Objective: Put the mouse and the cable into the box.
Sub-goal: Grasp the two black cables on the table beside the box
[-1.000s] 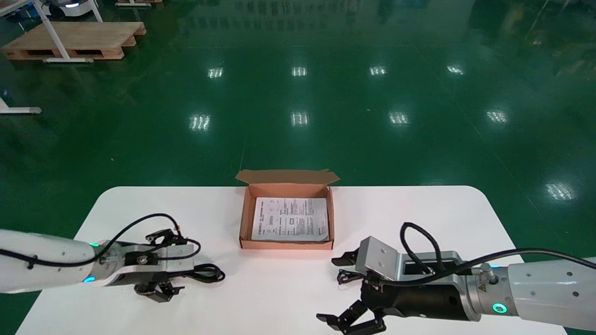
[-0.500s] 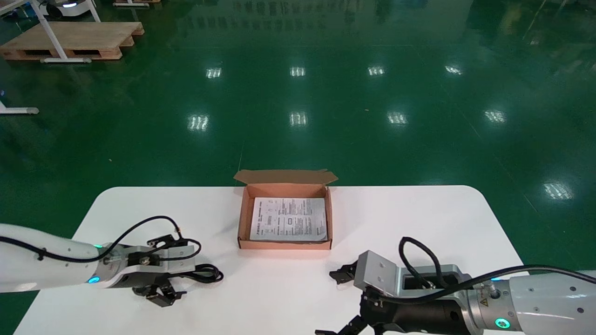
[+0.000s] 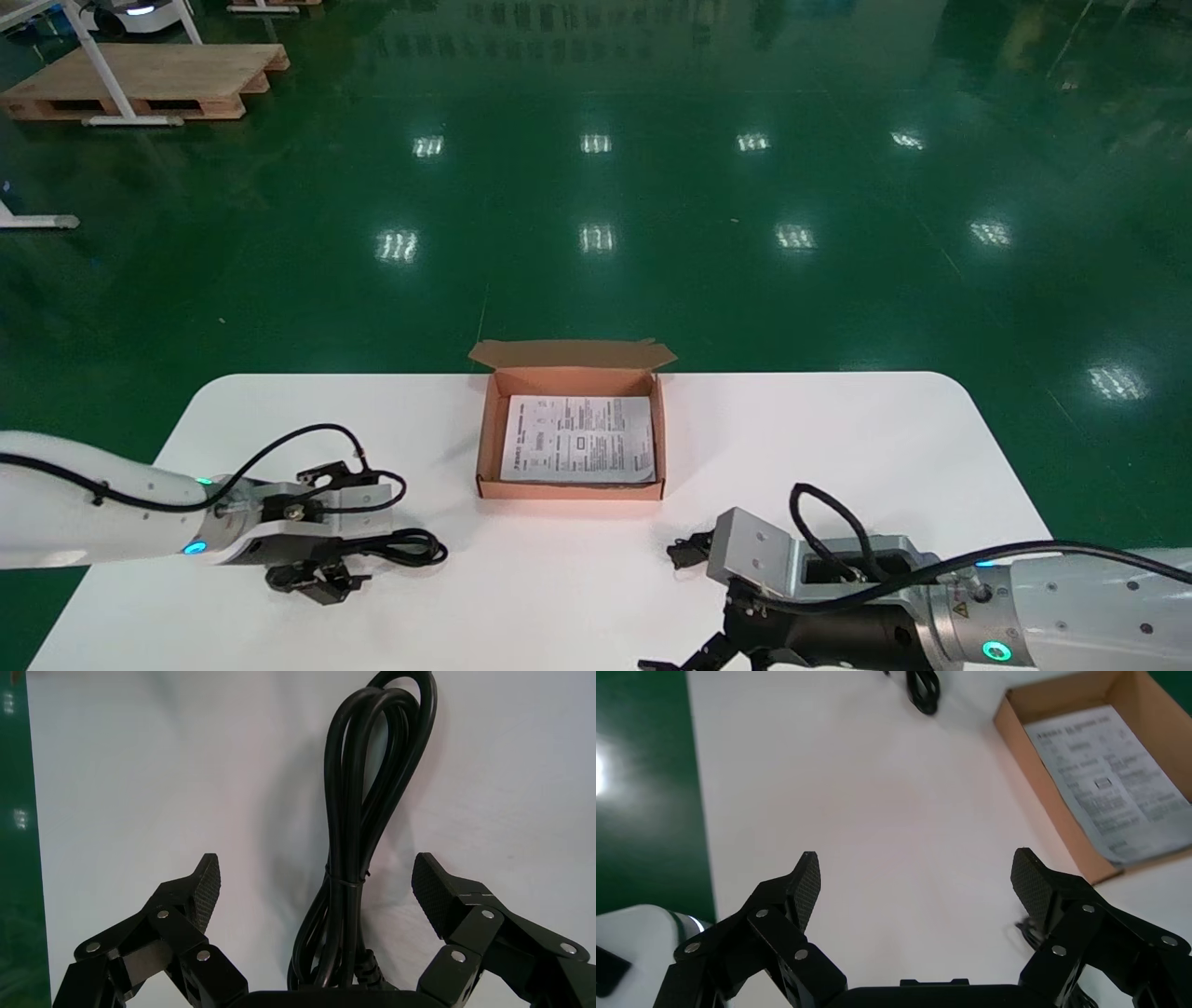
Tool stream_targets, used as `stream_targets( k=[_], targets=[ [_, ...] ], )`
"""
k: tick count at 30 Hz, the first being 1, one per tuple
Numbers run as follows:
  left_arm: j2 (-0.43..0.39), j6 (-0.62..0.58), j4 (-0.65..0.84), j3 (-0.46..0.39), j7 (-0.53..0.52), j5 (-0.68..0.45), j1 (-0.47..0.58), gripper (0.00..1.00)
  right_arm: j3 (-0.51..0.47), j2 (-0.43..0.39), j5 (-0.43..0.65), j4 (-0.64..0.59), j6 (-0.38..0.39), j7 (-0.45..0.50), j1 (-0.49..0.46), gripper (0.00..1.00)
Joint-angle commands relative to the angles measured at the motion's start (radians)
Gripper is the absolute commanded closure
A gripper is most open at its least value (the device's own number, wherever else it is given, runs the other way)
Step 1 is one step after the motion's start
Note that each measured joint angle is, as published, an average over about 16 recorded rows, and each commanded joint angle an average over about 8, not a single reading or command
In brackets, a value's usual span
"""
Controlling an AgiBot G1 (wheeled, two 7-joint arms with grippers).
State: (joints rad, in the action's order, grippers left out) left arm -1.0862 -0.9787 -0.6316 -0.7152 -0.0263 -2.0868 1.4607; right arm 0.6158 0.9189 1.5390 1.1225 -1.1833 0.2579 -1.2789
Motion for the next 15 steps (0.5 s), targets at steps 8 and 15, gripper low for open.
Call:
stream_targets(
  k=[8,15],
  targets=[
    [-0.006,-0.001,0.010,-0.004,0.001,-0.007,0.006,0.00,0.078,0.134,0.223,-0.217,0.139,-0.062,-0.076,0.00],
    [-0.007,0.000,0.013,-0.003,0.003,-0.006,0.007,0.00,0.107,0.251,0.301,-0.495,0.237,-0.167,-0.156,0.00]
  ],
)
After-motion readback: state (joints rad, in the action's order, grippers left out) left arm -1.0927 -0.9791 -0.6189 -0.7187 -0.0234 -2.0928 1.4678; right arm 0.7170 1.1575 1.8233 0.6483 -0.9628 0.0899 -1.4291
